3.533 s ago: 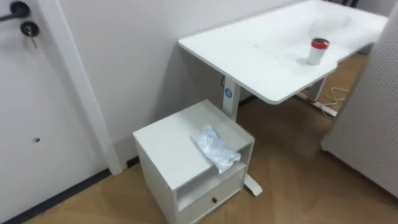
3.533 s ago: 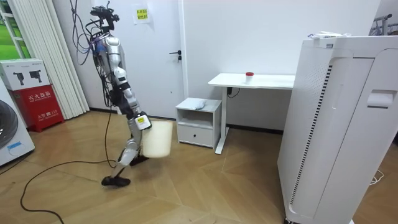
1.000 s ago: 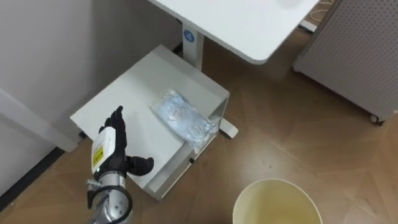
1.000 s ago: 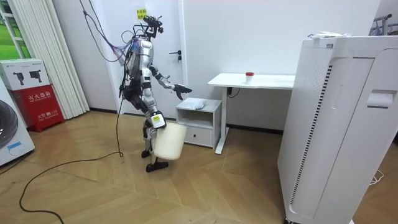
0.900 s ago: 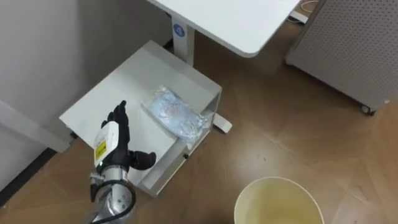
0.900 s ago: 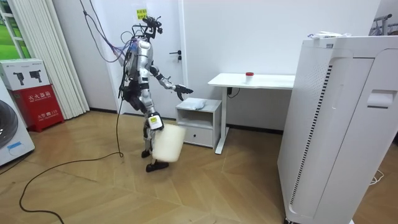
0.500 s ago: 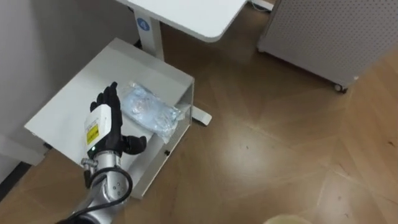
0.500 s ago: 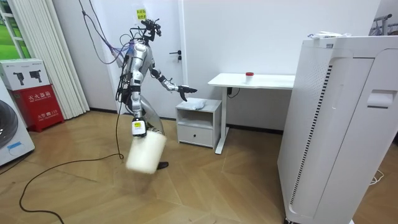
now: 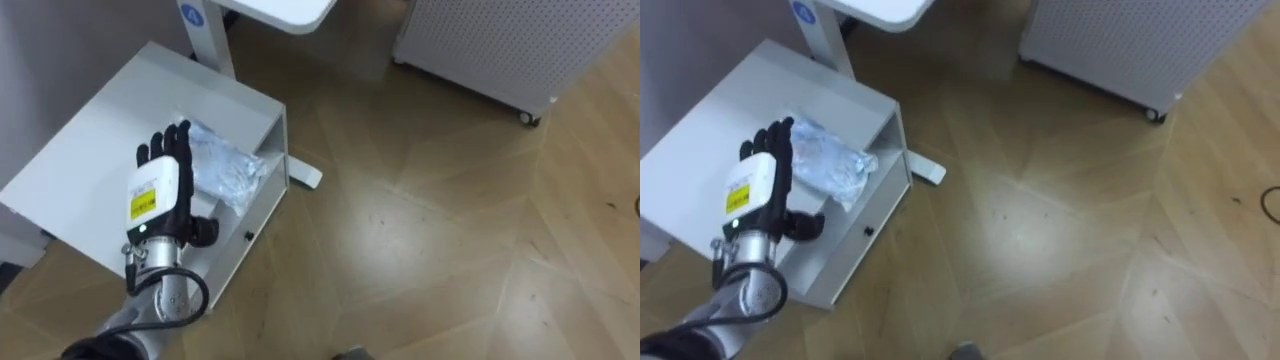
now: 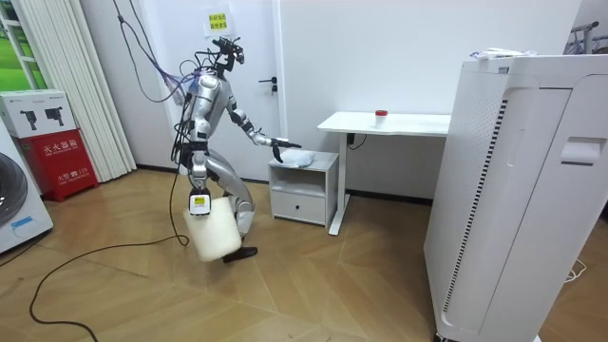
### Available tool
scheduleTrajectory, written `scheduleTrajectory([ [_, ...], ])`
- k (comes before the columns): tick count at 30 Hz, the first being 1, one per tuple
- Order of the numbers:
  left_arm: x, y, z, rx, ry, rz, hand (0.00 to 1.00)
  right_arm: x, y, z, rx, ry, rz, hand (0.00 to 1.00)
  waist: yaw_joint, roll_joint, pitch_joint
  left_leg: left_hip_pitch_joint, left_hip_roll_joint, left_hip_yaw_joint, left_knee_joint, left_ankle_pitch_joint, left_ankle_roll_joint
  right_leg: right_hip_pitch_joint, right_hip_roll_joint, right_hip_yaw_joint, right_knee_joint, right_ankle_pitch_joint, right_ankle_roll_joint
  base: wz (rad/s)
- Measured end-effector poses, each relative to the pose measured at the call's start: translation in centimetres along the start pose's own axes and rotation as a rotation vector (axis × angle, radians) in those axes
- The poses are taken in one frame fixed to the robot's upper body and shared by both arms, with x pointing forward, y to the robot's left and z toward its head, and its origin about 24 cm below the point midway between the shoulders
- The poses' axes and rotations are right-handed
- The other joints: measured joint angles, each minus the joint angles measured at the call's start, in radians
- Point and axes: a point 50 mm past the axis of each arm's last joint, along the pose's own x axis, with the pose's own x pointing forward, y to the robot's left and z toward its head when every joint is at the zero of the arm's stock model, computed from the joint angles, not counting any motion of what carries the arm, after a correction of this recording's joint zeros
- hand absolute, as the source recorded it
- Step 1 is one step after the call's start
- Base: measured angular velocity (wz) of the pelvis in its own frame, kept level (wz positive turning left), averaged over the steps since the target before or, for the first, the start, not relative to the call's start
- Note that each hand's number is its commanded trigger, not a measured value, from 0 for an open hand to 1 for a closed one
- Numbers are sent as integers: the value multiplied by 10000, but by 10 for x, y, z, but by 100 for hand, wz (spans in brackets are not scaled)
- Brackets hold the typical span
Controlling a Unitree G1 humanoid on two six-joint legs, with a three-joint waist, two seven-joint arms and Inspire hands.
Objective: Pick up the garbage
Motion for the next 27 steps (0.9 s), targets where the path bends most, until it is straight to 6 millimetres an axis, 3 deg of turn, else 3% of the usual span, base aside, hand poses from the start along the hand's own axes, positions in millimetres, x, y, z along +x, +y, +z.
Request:
scheduleTrajectory([
  [5, 1, -1, -3, 442, 169, -435, 0, -2, -7, 4, 472, -304, 192, 100, -41, -32, -8, -334, 9, -48, 380, -93, 11, -365, -5, 24, 421, -112, -22, 0],
  [18, -2, -4, -16, 1362, 342, -1268, 0, -3, -2, -9, 1250, -114, 618, 100, -443, -100, -13, -1629, 18, -231, 1410, -268, 108, -1586, -118, -11, 1500, -359, -32, 3],
  [27, 1, 1, -18, 1946, 223, -1108, 0, -3, -1, -8, 1326, -106, 700, 100, -455, -123, -22, -2179, 80, -373, 1790, -287, 104, -2074, -54, -29, 1792, -384, 10, 0],
])
